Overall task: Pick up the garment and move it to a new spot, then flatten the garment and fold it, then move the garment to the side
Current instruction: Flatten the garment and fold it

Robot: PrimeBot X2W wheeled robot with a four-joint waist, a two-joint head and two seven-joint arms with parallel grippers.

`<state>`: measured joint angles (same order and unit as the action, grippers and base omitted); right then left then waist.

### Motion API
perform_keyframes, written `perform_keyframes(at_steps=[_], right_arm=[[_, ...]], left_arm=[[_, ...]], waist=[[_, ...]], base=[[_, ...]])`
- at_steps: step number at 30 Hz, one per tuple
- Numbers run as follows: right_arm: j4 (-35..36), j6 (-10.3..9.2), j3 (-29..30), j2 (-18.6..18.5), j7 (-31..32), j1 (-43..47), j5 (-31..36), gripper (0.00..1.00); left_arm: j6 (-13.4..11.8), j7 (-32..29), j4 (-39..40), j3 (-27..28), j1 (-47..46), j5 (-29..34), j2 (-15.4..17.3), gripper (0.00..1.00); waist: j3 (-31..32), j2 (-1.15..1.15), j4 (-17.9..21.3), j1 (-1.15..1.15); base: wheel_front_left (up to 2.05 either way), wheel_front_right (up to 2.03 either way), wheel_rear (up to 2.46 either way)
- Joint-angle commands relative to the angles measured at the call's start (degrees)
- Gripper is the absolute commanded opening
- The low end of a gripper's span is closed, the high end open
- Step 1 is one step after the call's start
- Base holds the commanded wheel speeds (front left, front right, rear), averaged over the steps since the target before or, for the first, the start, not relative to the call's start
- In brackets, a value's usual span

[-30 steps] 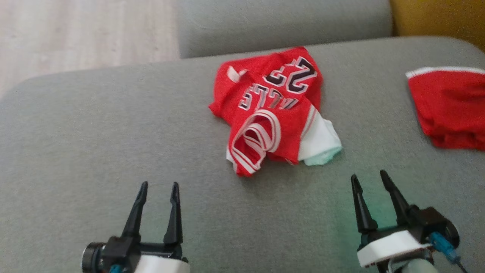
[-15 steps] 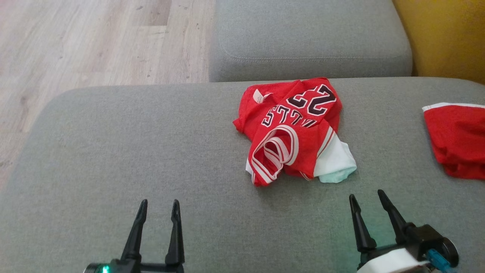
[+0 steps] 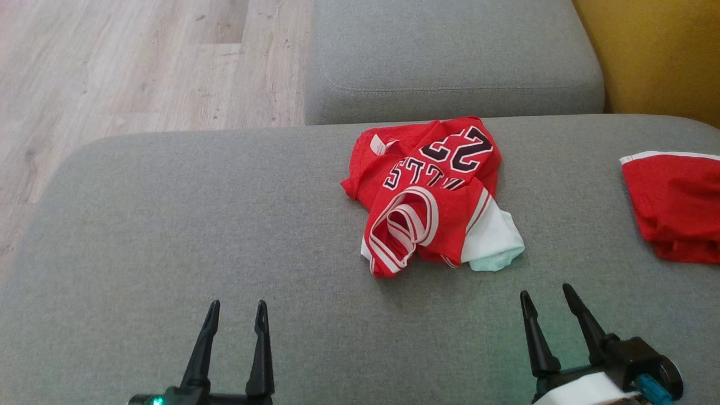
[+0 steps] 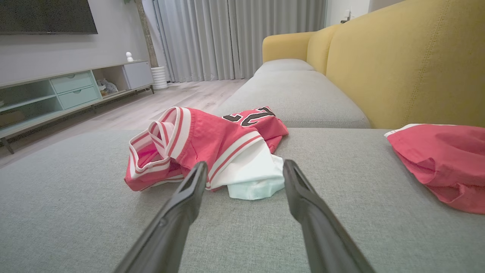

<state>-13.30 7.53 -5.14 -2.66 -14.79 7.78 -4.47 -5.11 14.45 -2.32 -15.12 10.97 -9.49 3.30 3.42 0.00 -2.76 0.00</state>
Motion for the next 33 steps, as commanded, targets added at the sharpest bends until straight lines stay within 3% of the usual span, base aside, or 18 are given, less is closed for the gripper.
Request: perform_keyframes(at_steps=[1, 13, 19, 29, 33], right_arm=[[2.1, -0.04, -1.2, -0.2, -0.2, -1.6, -0.1, 1.0], [2.2, -0.04, -1.6, -0.2, -0.2, -2.1, 0.4, 1.0], [2.8, -0.04, -2.4, -0.2, -0.2, -3.2, 0.2, 1.0], [5.0, -0.04, -4.0, -0.2, -0.2, -6.2, 0.0, 1.0], [6.0, -0.04, -5.3, -0.2, -0.2, -8.9, 0.4, 1.0]], left_arm=[[-0.2, 0.5, 1.6, 1.3, -1.6, 0.0, -0.4, 1.0], [0.1, 0.5, 1.3, 1.1, -1.7, -0.2, -0.4, 1.0], [1.3, 0.5, -0.6, -1.0, -2.8, -1.0, -0.4, 1.0], [5.3, 0.5, -11.7, -11.8, -13.0, -2.7, -0.4, 1.0], [8.9, 0.5, -20.1, -19.1, -21.1, -7.8, -0.4, 1.0]], waist=[[0.0, 0.0, -0.1, 0.0], [-0.5, 0.0, 0.5, 0.0], [-2.0, 0.0, 3.4, 0.0], [-8.6, 0.0, 11.1, 0.0], [-13.1, 0.0, 14.3, 0.0]], base=[[0.0, 0.0, 0.0], [0.0, 0.0, 0.0], [0.0, 0.0, 0.0], [0.0, 0.0, 0.0], [0.0, 0.0, 0.0]])
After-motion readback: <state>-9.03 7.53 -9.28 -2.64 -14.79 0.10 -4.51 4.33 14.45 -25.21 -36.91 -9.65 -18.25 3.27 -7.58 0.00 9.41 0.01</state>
